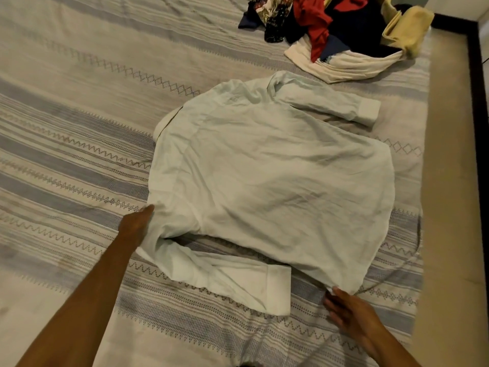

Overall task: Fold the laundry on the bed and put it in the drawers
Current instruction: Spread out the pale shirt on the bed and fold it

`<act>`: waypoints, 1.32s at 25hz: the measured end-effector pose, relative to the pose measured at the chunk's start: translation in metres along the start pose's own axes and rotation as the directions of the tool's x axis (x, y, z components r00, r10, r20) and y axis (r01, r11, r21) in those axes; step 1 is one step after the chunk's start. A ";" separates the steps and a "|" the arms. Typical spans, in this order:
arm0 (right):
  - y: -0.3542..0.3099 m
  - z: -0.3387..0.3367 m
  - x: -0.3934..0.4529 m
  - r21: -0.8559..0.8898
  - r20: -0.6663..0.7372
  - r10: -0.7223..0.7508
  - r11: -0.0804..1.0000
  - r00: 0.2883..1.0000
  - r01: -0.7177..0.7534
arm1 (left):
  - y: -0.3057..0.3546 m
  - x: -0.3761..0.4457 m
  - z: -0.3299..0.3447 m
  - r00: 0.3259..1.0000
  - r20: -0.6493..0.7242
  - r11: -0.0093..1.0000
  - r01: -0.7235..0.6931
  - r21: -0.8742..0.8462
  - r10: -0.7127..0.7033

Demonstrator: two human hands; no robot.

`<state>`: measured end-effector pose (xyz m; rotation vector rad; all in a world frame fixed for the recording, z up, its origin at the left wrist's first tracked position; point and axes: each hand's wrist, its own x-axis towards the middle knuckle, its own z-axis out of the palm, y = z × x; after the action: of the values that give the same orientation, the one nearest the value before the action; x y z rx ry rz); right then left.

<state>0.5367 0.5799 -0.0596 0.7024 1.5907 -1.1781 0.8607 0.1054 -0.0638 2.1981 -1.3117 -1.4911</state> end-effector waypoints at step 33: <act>-0.202 0.027 0.106 -0.849 0.125 -0.805 0.215 0.580 0.482 | 0.146 0.096 0.073 0.670 0.294 0.400 -0.677 0.618 0.681</act>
<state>0.3365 0.4712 -0.0891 -0.5691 2.6229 -0.6362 0.7295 -0.0303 -0.0785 1.4802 -2.6671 -0.6836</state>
